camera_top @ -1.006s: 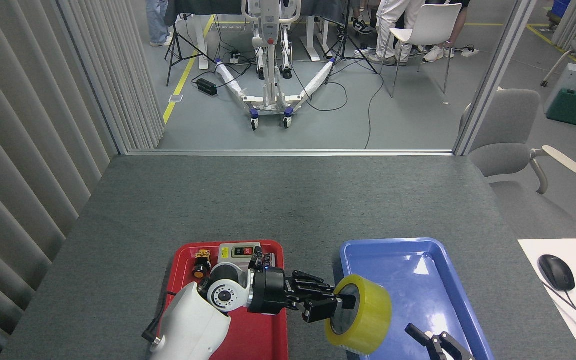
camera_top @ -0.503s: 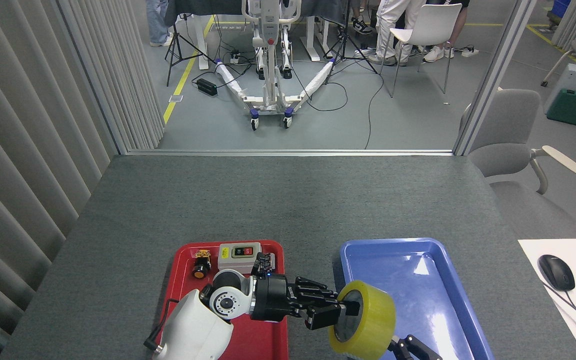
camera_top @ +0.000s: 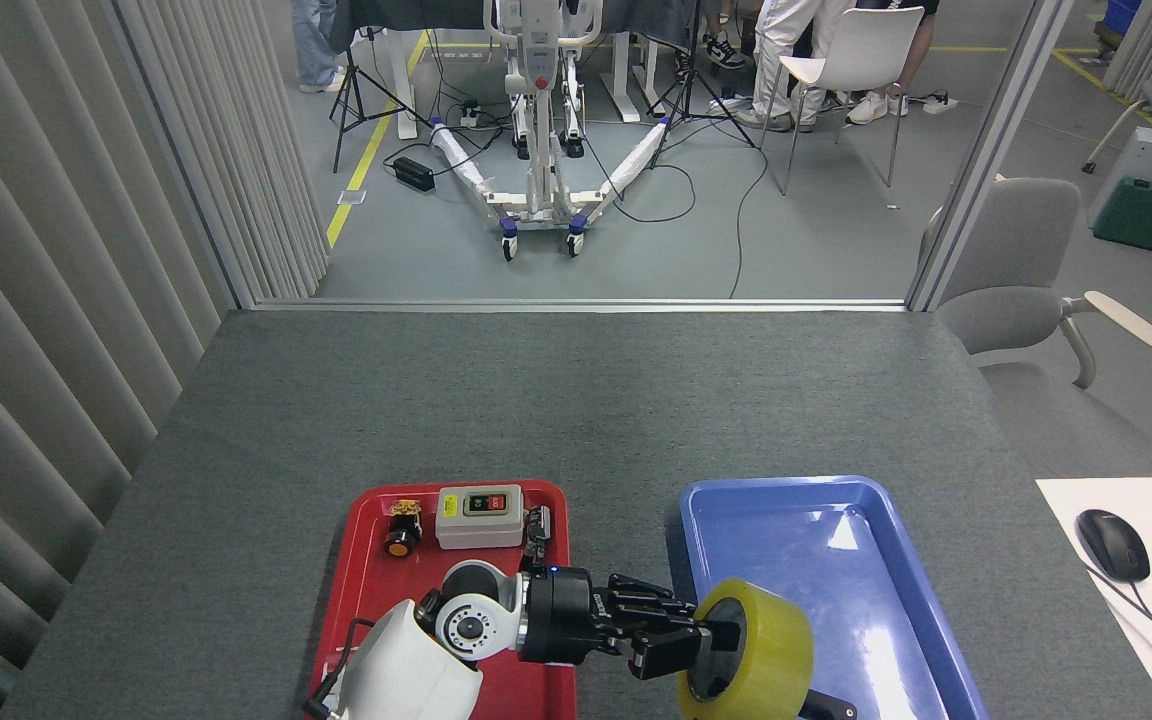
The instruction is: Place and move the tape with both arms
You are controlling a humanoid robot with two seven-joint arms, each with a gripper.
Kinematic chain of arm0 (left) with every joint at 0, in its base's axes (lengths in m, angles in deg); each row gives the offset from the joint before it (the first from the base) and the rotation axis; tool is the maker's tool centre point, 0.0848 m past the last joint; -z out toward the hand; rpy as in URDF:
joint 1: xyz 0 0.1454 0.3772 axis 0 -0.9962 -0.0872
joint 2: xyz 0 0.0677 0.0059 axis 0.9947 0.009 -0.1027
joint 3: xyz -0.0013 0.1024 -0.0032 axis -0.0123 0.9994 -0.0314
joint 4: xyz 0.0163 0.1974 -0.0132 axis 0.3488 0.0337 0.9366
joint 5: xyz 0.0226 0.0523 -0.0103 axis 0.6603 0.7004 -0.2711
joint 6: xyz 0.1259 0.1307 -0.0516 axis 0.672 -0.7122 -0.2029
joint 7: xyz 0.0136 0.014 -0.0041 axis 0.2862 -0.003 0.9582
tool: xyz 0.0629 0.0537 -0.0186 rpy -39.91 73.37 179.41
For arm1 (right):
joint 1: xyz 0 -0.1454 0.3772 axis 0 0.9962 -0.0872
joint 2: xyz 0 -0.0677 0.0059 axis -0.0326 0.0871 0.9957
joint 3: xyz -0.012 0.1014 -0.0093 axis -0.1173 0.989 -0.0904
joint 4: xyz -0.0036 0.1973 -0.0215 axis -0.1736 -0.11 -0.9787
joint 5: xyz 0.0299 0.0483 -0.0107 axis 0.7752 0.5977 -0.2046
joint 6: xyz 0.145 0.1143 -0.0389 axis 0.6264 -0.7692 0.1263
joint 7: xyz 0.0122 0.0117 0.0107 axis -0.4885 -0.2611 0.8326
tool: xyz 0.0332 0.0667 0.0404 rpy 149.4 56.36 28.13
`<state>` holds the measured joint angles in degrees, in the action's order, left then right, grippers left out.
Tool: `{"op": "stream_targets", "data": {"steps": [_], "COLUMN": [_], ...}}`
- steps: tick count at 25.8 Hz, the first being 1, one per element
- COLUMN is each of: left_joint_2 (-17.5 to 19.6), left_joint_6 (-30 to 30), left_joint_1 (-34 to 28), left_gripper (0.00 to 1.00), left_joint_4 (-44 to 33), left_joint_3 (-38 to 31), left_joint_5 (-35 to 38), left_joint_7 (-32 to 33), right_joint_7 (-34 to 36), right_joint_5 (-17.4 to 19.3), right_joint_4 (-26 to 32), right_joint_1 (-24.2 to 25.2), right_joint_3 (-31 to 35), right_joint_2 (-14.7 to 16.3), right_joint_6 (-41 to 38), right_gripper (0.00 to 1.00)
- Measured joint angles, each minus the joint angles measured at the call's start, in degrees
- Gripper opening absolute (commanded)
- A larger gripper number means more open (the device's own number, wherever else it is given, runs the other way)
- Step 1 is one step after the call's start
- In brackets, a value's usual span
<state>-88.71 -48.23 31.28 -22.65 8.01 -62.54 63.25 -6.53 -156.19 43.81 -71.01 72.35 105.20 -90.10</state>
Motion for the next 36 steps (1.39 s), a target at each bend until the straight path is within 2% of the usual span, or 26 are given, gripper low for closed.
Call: {"op": "stream_targets", "data": {"steps": [1, 8, 12, 17, 21, 23, 26, 29, 32, 36], "left_joint_2": [0.0, 0.5, 1.9, 9.2, 14.6, 17.3, 20.3, 21.7, 21.4, 19.6], "left_joint_6": [0.1, -1.1, -1.1, -0.9, 0.4, 7.1, 22.1, 35.6, 41.7, 44.4], "left_joint_1": [0.2, 0.9, 1.5, 0.9, -3.6, -9.0, -18.0, -24.5, -27.1, -28.7], "left_gripper": [0.99, 1.0, 1.0, 0.99, 0.99, 0.99, 0.99, 0.99, 1.0, 1.0], "left_joint_4": [0.0, -0.1, -0.2, -1.4, -7.7, -14.8, -24.2, -28.7, -29.3, -29.5], "left_joint_3": [-0.1, -0.7, -3.1, -9.5, -14.8, -16.3, -17.2, -16.7, -15.5, -17.2], "left_joint_5": [-0.8, -3.2, -3.5, -0.3, 15.3, 24.3, 35.6, 46.7, 53.2, 55.8], "left_joint_7": [0.0, -2.6, -5.8, -19.3, -35.1, -42.1, -50.1, -54.6, -55.8, -55.2], "right_joint_7": [0.3, -1.7, -1.3, -1.2, -2.6, -3.7, -4.2, -6.4, -13.7, -29.3], "right_joint_5": [0.0, 0.0, 0.0, 0.0, -1.2, -2.1, -2.9, -3.2, -3.0, -0.4], "right_joint_4": [0.0, -0.2, -0.4, -0.5, -1.5, -2.5, -4.5, -7.0, -8.8, -9.4], "right_joint_1": [0.1, 0.7, 1.1, 0.0, -3.0, -5.3, -9.6, -14.0, -17.1, -19.3], "right_joint_3": [0.0, 1.4, 2.9, 3.3, 3.3, 3.1, 2.8, 2.6, 2.3, 1.4], "right_joint_2": [0.1, 0.1, 0.1, 1.0, 2.6, 3.2, 4.4, 6.1, 7.1, 7.2], "right_joint_6": [0.0, 0.4, 0.4, 0.2, 0.6, 3.5, 8.5, 11.6, 12.8, 14.8], "right_gripper": [0.14, 0.03, 0.0, 0.0, 0.0, 0.0, 0.0, 0.0, 0.0, 0.0]}}
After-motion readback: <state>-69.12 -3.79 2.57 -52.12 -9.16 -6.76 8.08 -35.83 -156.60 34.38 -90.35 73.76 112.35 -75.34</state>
